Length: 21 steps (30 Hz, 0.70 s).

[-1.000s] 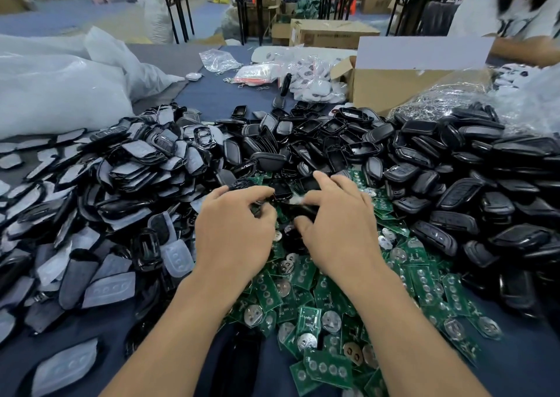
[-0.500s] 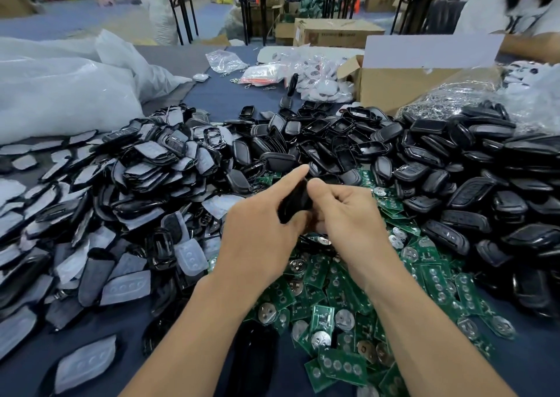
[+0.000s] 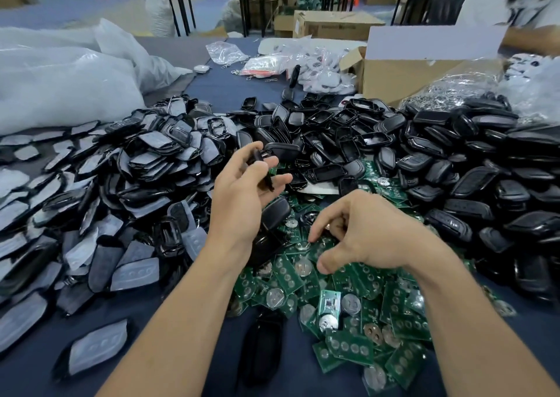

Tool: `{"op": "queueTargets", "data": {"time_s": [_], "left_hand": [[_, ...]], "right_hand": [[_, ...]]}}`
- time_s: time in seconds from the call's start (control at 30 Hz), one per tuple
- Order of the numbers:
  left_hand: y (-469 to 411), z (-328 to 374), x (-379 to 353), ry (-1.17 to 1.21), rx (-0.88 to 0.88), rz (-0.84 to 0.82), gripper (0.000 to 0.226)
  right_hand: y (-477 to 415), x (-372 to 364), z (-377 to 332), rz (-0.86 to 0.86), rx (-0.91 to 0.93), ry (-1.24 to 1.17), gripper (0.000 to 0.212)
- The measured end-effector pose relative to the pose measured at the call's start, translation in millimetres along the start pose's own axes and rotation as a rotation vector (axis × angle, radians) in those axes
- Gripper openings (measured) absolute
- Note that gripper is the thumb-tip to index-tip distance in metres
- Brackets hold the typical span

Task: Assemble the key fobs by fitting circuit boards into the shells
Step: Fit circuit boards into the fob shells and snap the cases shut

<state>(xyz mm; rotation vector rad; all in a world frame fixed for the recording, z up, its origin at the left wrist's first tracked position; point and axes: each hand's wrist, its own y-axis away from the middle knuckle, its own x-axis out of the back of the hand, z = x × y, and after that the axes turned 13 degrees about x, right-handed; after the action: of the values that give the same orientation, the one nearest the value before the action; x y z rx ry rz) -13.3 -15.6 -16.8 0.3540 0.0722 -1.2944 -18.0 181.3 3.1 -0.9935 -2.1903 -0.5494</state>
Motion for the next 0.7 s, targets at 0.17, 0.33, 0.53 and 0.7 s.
{"op": "queueTargets", "data": {"time_s": [0.17,0.33,0.53,0.7], "left_hand": [[-4.7,0.8,3.6,0.064,0.0,0.041,0.031],[-5.2,2.7,7.3,0.064,0.009,0.09,0.03],[5.2,-5.5,-9.2,-0.121,-0.069,0.091,0.032],[6.8,-8.9,-15.6,-0.19,-0.074,0.063,0.037]], "right_hand": [[0.1,-3.4,1.8,0.136,0.05,-0.105,0.016],[-5.0,-11.0,9.3,0.396,0.029,-0.189,0.028],[-13.9,-18.7,2.7,0.78,-0.022,-0.391,0.031],[-19.3,-25.3,-3.6,0.828,0.059,-0.695,0.031]]}}
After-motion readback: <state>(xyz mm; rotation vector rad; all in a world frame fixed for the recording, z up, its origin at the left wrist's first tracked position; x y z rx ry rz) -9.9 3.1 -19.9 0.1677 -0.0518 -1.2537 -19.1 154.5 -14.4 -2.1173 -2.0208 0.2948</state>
